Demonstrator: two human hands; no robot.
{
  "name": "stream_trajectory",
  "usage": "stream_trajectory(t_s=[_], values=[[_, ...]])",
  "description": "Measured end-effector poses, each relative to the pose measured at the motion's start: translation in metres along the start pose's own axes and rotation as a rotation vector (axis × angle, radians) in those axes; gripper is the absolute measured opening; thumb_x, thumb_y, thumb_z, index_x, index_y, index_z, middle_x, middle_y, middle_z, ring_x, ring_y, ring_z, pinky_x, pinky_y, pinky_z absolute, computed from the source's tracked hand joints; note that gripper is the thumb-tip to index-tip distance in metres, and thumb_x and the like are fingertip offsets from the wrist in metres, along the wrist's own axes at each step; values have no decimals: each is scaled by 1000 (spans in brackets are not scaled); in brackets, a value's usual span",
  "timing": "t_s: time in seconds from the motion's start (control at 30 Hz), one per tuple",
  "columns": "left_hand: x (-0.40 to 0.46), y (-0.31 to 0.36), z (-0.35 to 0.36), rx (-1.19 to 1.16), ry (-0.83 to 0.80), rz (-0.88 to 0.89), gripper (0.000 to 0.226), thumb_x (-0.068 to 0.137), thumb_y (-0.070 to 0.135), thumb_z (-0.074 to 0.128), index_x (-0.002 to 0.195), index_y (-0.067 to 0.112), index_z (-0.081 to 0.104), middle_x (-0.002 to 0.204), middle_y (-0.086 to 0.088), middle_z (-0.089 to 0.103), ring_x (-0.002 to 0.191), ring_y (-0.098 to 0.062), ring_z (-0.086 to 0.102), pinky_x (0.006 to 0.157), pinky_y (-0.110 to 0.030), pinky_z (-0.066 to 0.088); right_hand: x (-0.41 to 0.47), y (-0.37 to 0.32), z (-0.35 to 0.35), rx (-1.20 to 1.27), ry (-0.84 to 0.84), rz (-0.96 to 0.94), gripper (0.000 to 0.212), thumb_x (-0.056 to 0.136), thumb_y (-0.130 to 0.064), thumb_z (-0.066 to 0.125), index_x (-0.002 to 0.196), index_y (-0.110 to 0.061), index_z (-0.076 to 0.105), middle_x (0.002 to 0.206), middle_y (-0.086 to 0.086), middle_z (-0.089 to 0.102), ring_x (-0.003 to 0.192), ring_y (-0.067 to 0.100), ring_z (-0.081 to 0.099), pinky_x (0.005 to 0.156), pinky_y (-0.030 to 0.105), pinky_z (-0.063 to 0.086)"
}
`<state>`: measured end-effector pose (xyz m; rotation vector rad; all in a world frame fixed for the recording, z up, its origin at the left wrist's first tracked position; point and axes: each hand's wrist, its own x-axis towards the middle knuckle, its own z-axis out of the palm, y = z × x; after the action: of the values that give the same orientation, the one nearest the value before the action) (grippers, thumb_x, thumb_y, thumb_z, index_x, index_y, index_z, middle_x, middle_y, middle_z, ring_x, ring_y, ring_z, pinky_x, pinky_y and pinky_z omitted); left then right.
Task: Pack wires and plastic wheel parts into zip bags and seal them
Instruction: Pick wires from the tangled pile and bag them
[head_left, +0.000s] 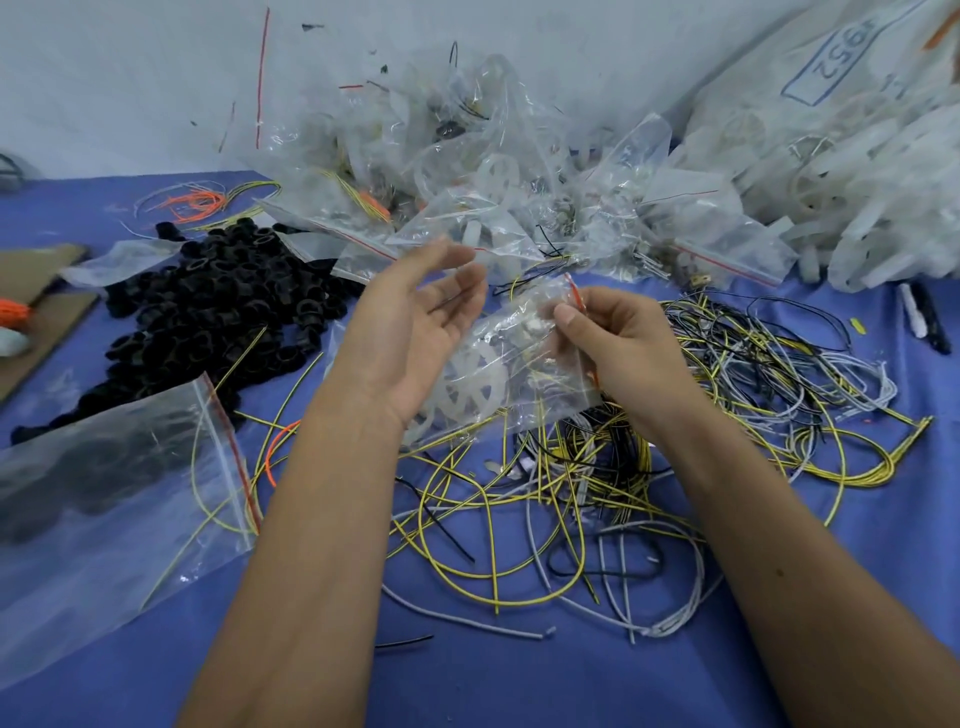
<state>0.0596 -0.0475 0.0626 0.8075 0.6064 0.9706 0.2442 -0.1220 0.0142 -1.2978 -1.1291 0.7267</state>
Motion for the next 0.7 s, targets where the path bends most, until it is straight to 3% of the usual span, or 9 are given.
stream_trajectory(t_s=[0.07, 0.13, 0.2, 0.27, 0.37, 0.43, 0.57, 0.63, 0.7], values=[[-1, 2, 2, -77, 6, 17, 21, 100, 22, 59, 98, 3, 67, 110, -21, 67, 108, -28, 65, 108, -36, 52, 1, -1, -4, 37, -75, 2, 12, 97, -19, 65, 104, -14, 75, 76, 4, 74, 67, 22, 61, 64, 30, 47], [1, 4, 4, 8, 11, 80, 17, 101, 19, 59, 98, 5, 66, 107, -18, 68, 102, -26, 66, 100, -33, 54, 0, -3, -8, 5, -170, 20, 17, 89, -20, 75, 106, -15, 75, 82, 12, 75, 67, 25, 66, 59, 28, 50], [9, 8, 4, 302, -14, 150, 11, 100, 19, 61, 99, 9, 65, 105, -14, 71, 96, -22, 67, 91, -33, 56, 0, -3, -9, -52, -228, 71, 19, 84, -17, 81, 101, -14, 76, 83, 18, 74, 66, 27, 66, 54, 27, 50], [21, 17, 2, 726, -48, 151, 12, 99, 29, 65, 98, 17, 66, 109, -11, 74, 93, -17, 66, 85, -32, 55, 0, 0, -10, -65, -227, 105, 8, 85, -13, 80, 92, -14, 78, 79, 14, 75, 65, 19, 68, 53, 25, 52], [40, 29, -2, 1267, -181, -66, 31, 98, 52, 61, 97, 21, 64, 102, -6, 69, 87, -17, 59, 76, -28, 48, 1, 2, -12, -38, -146, 125, 5, 88, -12, 78, 92, -15, 79, 78, 9, 75, 61, 15, 64, 59, 28, 53], [49, 27, -4, 1470, -268, -177, 48, 94, 64, 58, 102, 17, 64, 98, -3, 62, 91, -20, 59, 77, -30, 46, 3, 2, -13, -17, -97, 117, 10, 88, -16, 79, 97, -16, 76, 76, 6, 76, 57, 13, 62, 54, 25, 52], [61, 14, -1, 1500, -329, -169, 64, 86, 76, 57, 125, 25, 66, 128, 6, 63, 120, -16, 59, 100, -36, 48, 6, 4, -11, -47, -38, 54, 12, 92, -22, 75, 102, -17, 73, 74, 8, 76, 51, 12, 57, 48, 23, 46], [66, 7, 2, 1437, -382, -186, 65, 84, 74, 61, 128, 27, 66, 132, 6, 64, 123, -14, 59, 108, -38, 45, 6, 5, -7, -83, -73, 23, 9, 95, -19, 71, 104, -18, 74, 72, 9, 74, 47, 11, 55, 45, 19, 42], [71, 0, 4, 1383, -427, -193, 52, 85, 64, 69, 121, 25, 70, 123, 3, 70, 113, -13, 64, 109, -39, 46, 6, 6, -3, -167, -89, 10, 9, 96, -16, 69, 103, -20, 73, 71, 8, 74, 47, 9, 56, 47, 20, 43]])
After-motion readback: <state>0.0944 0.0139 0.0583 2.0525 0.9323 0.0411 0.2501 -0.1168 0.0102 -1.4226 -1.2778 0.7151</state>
